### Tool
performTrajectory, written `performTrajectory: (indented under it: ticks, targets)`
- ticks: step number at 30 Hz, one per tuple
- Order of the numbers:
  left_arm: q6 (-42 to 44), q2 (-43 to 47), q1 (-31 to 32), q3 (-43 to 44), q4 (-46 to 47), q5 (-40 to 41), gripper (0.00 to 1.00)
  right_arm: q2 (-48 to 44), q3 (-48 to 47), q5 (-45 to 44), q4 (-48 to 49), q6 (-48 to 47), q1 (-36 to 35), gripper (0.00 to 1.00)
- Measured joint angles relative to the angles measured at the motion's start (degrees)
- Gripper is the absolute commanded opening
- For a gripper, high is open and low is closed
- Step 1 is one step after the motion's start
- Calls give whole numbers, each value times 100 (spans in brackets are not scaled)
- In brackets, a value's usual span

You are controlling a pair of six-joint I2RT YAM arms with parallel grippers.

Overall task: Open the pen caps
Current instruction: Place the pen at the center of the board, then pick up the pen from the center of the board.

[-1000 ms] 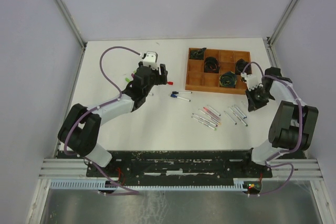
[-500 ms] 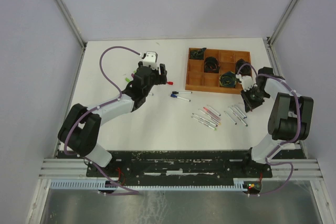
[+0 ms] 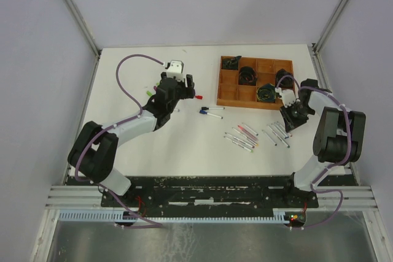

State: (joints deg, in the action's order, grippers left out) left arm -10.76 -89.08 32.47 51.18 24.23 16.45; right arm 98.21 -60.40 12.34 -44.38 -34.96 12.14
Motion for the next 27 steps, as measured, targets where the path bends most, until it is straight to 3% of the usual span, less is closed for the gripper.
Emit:
performTrajectory:
  ticks: [8, 14, 22, 27]
  targets:
    - [-2, 188, 0, -297, 251, 2, 76, -129, 0, 17, -7, -4, -4, 38]
    - [-197, 518, 0, -542, 358, -223, 75, -933, -4, 549, -168, -7, -4, 38]
    - [-1633, 1239, 0, -1176, 138, -1032, 71, -1963, -772, 1871, -1056, 122, -459, 39]
    - [-2647, 1574, 2, -1569, -490, -1156, 67, -2483, -857, 2767, -820, 605, -1054, 39]
